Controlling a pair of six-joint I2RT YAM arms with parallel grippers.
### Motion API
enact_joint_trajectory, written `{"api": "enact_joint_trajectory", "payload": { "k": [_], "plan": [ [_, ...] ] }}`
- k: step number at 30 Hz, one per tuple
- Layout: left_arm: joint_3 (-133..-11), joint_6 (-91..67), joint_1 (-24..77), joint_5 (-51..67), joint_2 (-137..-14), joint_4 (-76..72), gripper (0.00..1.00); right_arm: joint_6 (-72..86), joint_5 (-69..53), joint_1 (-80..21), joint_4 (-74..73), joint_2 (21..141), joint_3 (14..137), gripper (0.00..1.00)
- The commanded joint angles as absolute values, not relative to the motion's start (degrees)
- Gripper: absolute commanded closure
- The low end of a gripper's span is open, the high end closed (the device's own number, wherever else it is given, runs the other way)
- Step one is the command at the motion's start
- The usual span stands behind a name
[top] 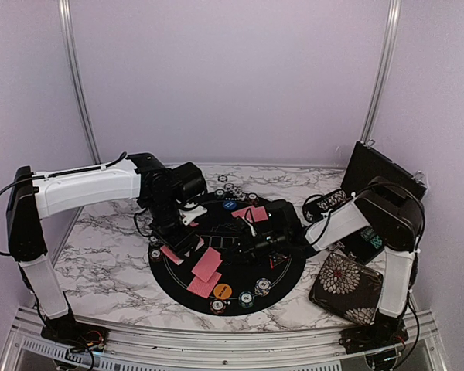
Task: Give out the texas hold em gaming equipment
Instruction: Distribute the poker card in the big blind area.
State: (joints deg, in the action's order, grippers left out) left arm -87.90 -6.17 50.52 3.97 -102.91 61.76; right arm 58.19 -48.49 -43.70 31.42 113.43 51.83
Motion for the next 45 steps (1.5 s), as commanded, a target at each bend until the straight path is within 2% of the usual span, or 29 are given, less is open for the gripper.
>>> {"api": "enact_joint_trajectory", "payload": {
  "k": [1, 22, 45],
  "plan": [
    [-87.45, -6.87, 49.44, 2.76, -100.05, 62.23, 0.56, 56.99, -47.55, -45.08, 30.43, 114.66, 53.83, 1.00],
    [-86.48, -7.87, 46.14, 3.07, -98.05, 62.31, 0.56, 58.13, -47.75, -45.70, 31.80, 114.66, 52.83, 1.00],
    [-86.05, -7.46, 46.12, 3.65, -98.29, 62.32, 0.56, 50.16, -42.80, -47.26, 18.38, 113.46, 55.86, 1.00]
  ]
}}
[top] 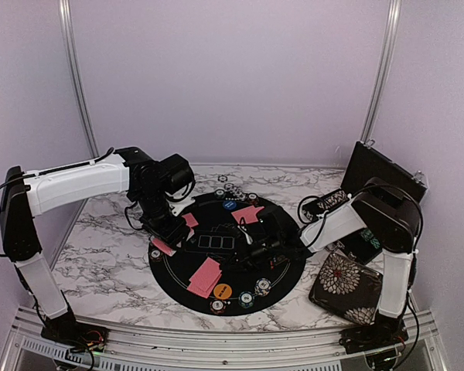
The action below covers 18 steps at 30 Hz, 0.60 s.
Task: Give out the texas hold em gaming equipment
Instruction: Distribute the poker card in the big blind area.
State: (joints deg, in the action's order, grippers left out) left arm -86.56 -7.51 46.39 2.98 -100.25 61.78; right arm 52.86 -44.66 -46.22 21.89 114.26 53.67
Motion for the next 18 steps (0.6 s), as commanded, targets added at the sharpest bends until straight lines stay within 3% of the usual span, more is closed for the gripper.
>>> {"api": "enact_joint_trajectory", "payload": {
  "k": [1, 7, 18],
  "plan": [
    [-86.05, -7.46, 46.12, 3.69, -98.28, 62.33, 0.56, 49.76, -42.54, -47.36, 17.89, 113.37, 56.01, 1.00],
    [-85.78, -7.38, 46.04, 3.89, -98.32, 62.27, 0.56, 48.74, -41.20, -47.55, 15.98, 112.74, 56.40, 0.98],
    [-85.63, -7.23, 46.13, 4.13, -98.29, 62.26, 0.56, 44.53, -36.87, -48.11, 8.65, 109.28, 58.36, 0.70]
  ]
}}
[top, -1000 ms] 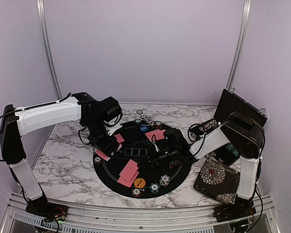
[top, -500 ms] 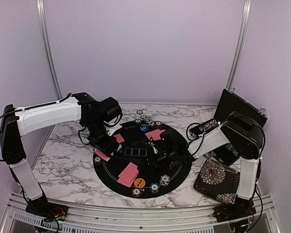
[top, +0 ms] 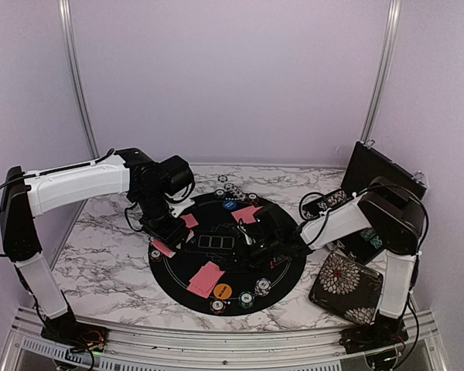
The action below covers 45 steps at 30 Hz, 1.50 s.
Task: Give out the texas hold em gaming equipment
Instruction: Distribute the poker card in the big blind area.
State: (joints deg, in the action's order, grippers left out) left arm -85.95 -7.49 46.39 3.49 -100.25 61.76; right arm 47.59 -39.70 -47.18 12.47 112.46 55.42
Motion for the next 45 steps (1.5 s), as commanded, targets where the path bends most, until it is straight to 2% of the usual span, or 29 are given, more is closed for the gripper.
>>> {"api": "enact_joint_trajectory", "payload": {
  "k": [1, 7, 14, 22, 31, 45],
  "plan": [
    [-85.61, -7.27, 46.13, 4.20, -98.27, 62.31, 0.56, 44.27, -36.38, -48.16, 8.01, 108.87, 58.55, 0.67],
    [-85.52, -7.16, 46.11, 4.31, -98.25, 62.30, 0.56, 42.98, -33.67, -48.24, 5.16, 106.13, 59.06, 0.48],
    [-85.53, -7.21, 46.14, 4.64, -98.18, 62.28, 0.56, 43.77, -33.49, -48.08, 6.12, 104.12, 59.42, 0.40],
    [-85.56, -6.93, 46.66, 5.19, -98.19, 62.24, 0.56, 52.36, -39.86, -46.69, 18.58, 104.83, 59.92, 0.39],
    [-86.45, -6.67, 47.41, 5.19, -98.80, 62.24, 0.56, 49.60, -42.62, -44.13, 12.54, 107.47, 68.73, 0.37],
    [-87.19, -6.23, 48.04, 5.71, -99.36, 62.31, 0.56, 58.42, -48.01, -45.96, 21.17, 113.09, 71.93, 0.40]
  ]
}}
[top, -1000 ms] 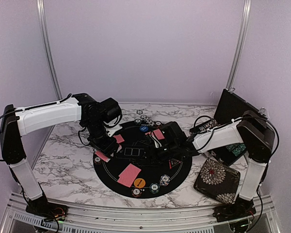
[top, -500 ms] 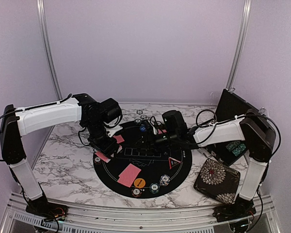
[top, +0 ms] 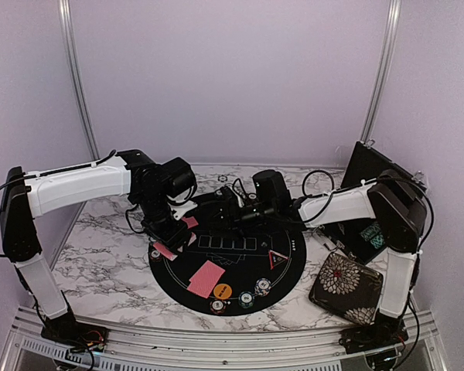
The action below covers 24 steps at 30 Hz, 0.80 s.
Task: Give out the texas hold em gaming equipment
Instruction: Pick up the poker card from the face-down deck piles.
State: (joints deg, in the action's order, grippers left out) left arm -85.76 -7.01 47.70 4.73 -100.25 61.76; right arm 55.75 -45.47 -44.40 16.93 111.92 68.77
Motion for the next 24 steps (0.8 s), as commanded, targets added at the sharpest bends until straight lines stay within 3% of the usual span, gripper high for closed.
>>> {"api": "enact_joint_trajectory", "payload": {
  "k": [1, 24],
  "plan": [
    [-87.18, -6.24, 48.08, 5.71, -99.34, 62.27, 0.56, 59.04, -48.35, -46.14, 21.95, 113.64, 71.94, 0.40],
    [-87.52, -6.07, 48.52, 5.82, -99.28, 62.32, 0.56, 68.99, -51.78, -49.74, 35.57, 120.61, 72.32, 0.44]
  ]
}}
